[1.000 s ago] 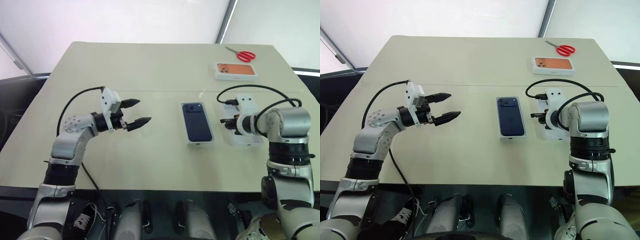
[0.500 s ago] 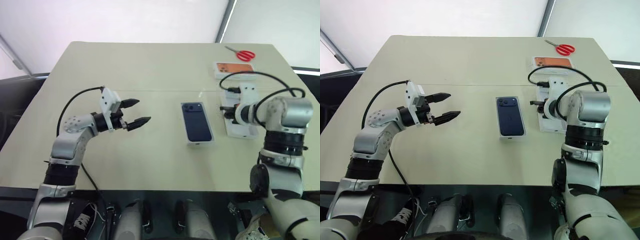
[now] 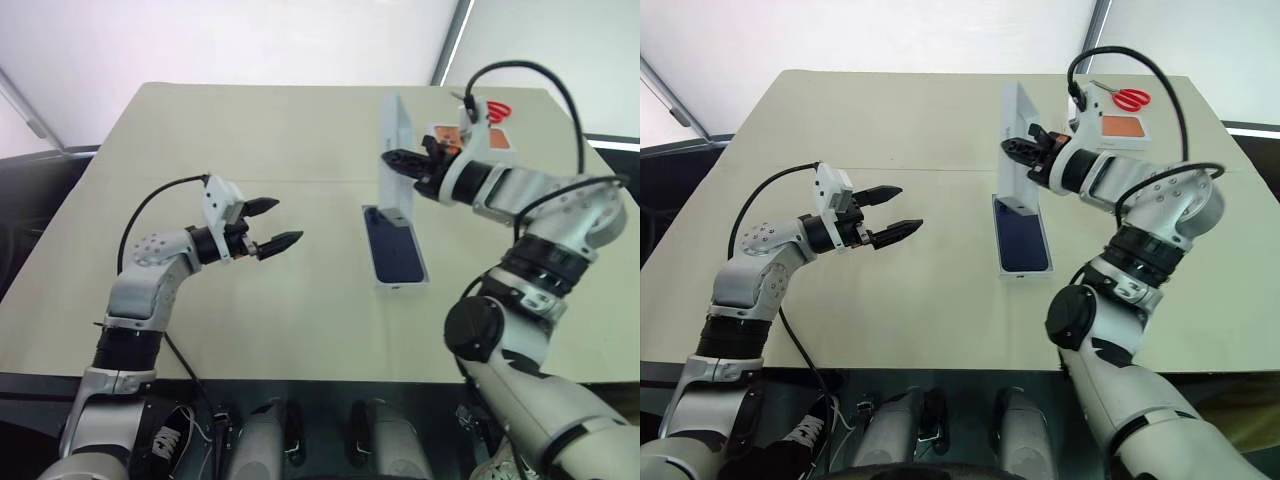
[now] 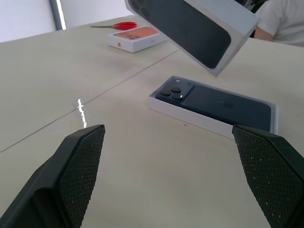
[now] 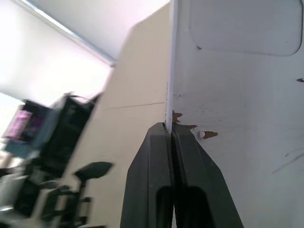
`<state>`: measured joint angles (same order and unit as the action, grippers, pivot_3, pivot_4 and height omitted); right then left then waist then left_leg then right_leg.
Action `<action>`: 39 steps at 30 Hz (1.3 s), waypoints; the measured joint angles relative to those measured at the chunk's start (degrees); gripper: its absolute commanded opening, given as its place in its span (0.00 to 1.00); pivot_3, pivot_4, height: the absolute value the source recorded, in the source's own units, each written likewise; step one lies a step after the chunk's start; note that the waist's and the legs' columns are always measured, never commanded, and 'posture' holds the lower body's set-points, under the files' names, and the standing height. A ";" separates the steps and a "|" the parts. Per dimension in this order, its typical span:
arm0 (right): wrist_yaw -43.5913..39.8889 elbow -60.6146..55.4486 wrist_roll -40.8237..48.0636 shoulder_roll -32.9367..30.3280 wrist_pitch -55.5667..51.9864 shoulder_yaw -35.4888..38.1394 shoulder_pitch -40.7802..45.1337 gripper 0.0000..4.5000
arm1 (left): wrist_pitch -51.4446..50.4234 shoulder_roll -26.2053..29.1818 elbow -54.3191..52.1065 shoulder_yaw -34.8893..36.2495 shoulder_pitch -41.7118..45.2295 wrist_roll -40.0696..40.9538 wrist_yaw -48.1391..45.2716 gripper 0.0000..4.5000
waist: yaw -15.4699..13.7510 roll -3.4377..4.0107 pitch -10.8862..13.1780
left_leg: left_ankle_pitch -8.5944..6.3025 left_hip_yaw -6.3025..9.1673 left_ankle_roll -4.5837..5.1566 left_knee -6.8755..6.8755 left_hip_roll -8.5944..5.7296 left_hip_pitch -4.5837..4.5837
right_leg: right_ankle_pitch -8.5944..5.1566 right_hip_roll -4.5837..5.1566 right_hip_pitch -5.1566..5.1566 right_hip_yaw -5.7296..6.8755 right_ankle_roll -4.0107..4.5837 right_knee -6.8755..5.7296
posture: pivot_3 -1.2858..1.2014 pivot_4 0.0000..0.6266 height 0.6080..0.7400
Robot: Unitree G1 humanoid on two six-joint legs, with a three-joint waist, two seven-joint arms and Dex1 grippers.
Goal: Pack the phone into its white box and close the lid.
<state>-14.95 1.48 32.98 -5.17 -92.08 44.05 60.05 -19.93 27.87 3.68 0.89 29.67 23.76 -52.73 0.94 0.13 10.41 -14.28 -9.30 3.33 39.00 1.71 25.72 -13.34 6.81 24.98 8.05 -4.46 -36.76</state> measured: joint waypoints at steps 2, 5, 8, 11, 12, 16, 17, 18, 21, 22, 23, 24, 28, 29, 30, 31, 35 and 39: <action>2.34 -2.25 6.00 3.58 0.00 -0.14 -3.77 0.01 | -0.64 -0.79 0.01 0.06 0.36 0.03 0.89 1.00 | -0.04 0.01 -0.01 | 0.00 0.02 0.00 -0.03 0.01 0.00 | 0.00 0.00 -0.01 0.01 0.00 0.00 | 0.52 0.24 0.98; 7.94 -4.07 17.09 8.74 -0.03 -2.12 -11.45 0.01 | -1.14 -2.37 -0.02 -0.04 0.44 0.01 2.66 1.00 | 0.18 0.03 0.01 | 0.00 0.00 0.00 -0.05 -0.01 0.03 | 0.00 0.00 0.02 0.00 0.00 0.01 | 0.52 0.24 0.98; 14.41 -4.02 27.59 9.21 -0.03 -2.89 -13.17 0.01 | -2.33 -3.37 -0.26 -0.04 0.43 0.07 4.18 1.00 | 0.14 0.03 0.01 | 0.00 0.01 -0.01 -0.04 -0.01 0.02 | 0.00 0.00 0.02 -0.01 0.00 -0.01 | 0.52 0.24 0.98; 19.73 -3.90 34.57 8.47 -0.03 -4.76 -14.82 0.00 | -4.18 -4.43 -1.61 -0.10 0.35 0.60 5.03 0.80 | 0.12 0.02 0.00 | 0.00 0.03 0.00 -0.05 -0.01 0.00 | 0.00 0.00 0.00 -0.01 0.01 0.02 | 0.52 0.24 0.98; 21.31 -3.41 34.94 8.16 -0.03 -5.03 -15.70 0.00 | -5.04 -4.61 -1.99 -0.16 0.31 0.81 4.96 0.70 | 0.12 0.02 0.00 | 0.00 0.03 0.00 -0.05 -0.01 0.00 | 0.00 0.00 0.00 -0.01 0.01 0.02 | 0.52 0.24 0.98; 26.28 -0.48 38.86 6.02 -0.03 -5.01 -18.20 0.00 | -5.90 -5.67 -2.82 -0.90 -1.00 0.87 5.39 0.22 | 0.16 0.02 0.00 | 0.00 0.02 0.00 -0.05 -0.01 0.01 | 0.00 -0.01 0.01 -0.02 0.01 0.00 | 0.52 0.24 0.98; 27.35 0.01 40.50 5.95 -0.03 -5.05 -18.43 0.00 | -5.90 -6.11 -2.80 -1.55 -1.21 0.56 5.64 0.11 | 0.20 0.02 0.00 | 0.00 0.02 0.00 -0.05 0.00 0.01 | 0.00 -0.02 0.02 -0.02 0.01 0.01 | 0.52 0.24 0.98; 28.33 0.19 41.65 5.92 0.00 -5.14 -18.64 0.00 | -5.89 -6.91 -2.80 -2.02 -1.30 0.46 6.06 0.01 | 0.21 0.02 0.00 | 0.00 0.02 0.00 -0.05 0.00 0.00 | 0.00 -0.03 0.01 -0.03 0.01 0.00 | 0.52 0.24 0.98; 31.54 2.18 44.25 5.44 0.36 -5.45 -18.65 0.00 | -4.71 -9.58 -2.53 -3.68 -1.66 -0.90 7.78 0.01 | 0.11 0.02 0.00 | 0.00 0.02 0.01 -0.05 0.00 0.00 | 0.00 -0.02 0.00 -0.03 0.01 0.02 | 0.52 0.24 0.98; 32.49 2.84 45.04 5.11 0.91 -5.57 -18.65 0.00 | -4.06 -10.43 -2.08 -4.29 -1.68 -1.70 8.36 0.01 | 0.01 0.02 -0.01 | 0.00 0.02 0.01 -0.05 -0.01 0.00 | 0.00 -0.02 -0.01 -0.03 0.01 0.02 | 0.52 0.24 0.98; 33.55 3.57 46.03 4.69 1.56 -5.74 -18.64 0.00 | -3.45 -11.56 -1.20 -4.78 -1.65 -2.43 9.13 0.01 | -0.04 0.02 -0.01 | 0.00 0.02 0.02 -0.04 -0.01 0.00 | 0.00 -0.02 -0.01 -0.03 0.00 0.02 | 0.52 0.24 0.98; 34.39 4.15 46.96 4.20 2.06 -6.05 -18.65 0.00 | -3.06 -12.60 -0.29 -4.97 -1.53 -2.99 9.72 0.01 | -0.05 0.02 -0.01 | 0.00 0.02 0.02 -0.04 -0.01 0.00 | 0.00 -0.01 -0.01 -0.03 0.01 0.02 | 0.52 0.24 0.98; 37.22 5.75 49.93 2.20 4.90 -8.26 -18.78 0.00 | -1.63 -15.15 2.83 -6.05 -0.37 -4.55 11.57 0.01 | 0.06 0.02 -0.01 | -0.01 0.02 0.04 -0.05 0.00 0.01 | 0.00 -0.02 0.00 -0.03 0.00 0.03 | 0.52 0.24 0.98; 37.81 6.07 50.96 1.53 5.62 -8.95 -18.92 0.00 | -1.20 -15.50 3.04 -6.28 -0.23 -4.77 11.69 0.01 | 0.09 0.02 -0.01 | -0.02 0.02 0.04 -0.05 0.00 0.01 | 0.00 -0.01 0.00 -0.04 0.00 0.04 | 0.52 0.24 0.98; 38.38 6.30 52.00 0.98 6.40 -9.54 -19.15 0.00 | -0.97 -15.91 3.09 -6.43 -0.19 -4.95 11.72 0.01 | 0.08 0.02 -0.01 | -0.02 0.02 0.05 -0.05 0.00 0.01 | 0.00 -0.01 0.00 -0.04 0.00 0.04 | 0.52 0.24 0.98; 38.84 6.61 53.05 0.49 6.94 -10.03 -19.35 0.00 | -0.88 -16.24 3.19 -6.64 -0.16 -5.12 11.72 0.01 | 0.05 0.02 -0.01 | -0.02 0.02 0.05 -0.04 0.00 0.01 | 0.00 -0.01 -0.01 -0.04 0.00 0.04 | 0.52 0.24 0.98; 39.34 6.54 56.15 -2.47 10.27 -13.40 -21.33 0.31 | 0.65 -17.63 5.23 -7.68 -0.02 -6.30 11.66 0.00 | -0.01 0.02 -0.01 | -0.07 0.02 0.15 -0.04 0.00 0.01 | 0.00 -0.01 -0.02 -0.05 0.00 0.06 | 0.52 0.24 0.98; 36.61 5.42 52.84 -7.86 15.01 -15.95 -20.18 0.77 | 1.33 -18.97 7.44 -8.13 0.64 -6.79 11.66 0.00 | -0.10 0.02 0.00 | -0.21 0.02 0.40 -0.01 0.00 0.04 | 0.00 -0.01 0.00 -0.04 0.00 0.08 | 0.52 0.24 0.98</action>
<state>21.67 6.90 85.83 -13.03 -77.07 28.10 39.87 -18.60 8.90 11.12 -7.24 30.31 16.98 -41.06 0.83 0.16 10.40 -14.49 -9.28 3.73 38.98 1.71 25.76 -13.34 6.80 24.98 8.01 -4.46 -36.68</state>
